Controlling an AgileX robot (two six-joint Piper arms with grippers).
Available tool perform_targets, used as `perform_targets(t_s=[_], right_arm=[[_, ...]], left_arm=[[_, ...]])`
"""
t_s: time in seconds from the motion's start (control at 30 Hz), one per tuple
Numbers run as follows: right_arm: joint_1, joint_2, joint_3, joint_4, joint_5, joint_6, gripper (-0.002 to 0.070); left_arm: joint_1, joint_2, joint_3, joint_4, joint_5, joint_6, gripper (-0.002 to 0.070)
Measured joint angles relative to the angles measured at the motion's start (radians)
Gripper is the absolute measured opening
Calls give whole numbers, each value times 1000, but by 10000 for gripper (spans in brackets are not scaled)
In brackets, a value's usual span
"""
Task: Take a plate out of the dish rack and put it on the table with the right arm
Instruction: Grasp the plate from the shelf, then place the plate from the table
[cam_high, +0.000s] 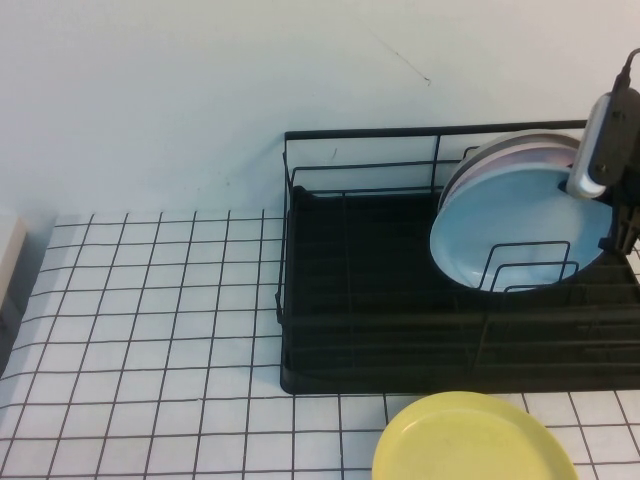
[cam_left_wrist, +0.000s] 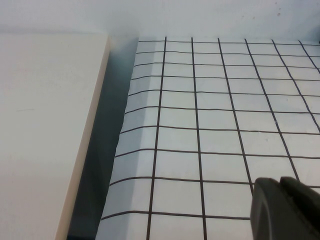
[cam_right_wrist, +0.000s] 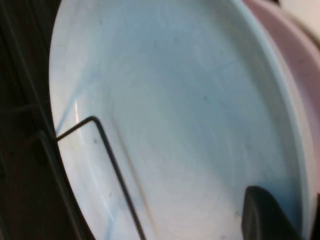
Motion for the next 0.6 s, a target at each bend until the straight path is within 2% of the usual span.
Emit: perform_targets(t_s=[0.4, 0.5, 0.6], right_arm=[[0, -295, -2, 2, -1, 105, 87], [0, -383, -2, 7, -5, 229, 87], [-1, -487, -4, -1, 27, 483, 87]], left_arm=[[0, 0, 0, 0, 0, 0, -3], [0, 0, 0, 0, 0, 0, -3], [0, 0, 0, 0, 0, 0, -3]])
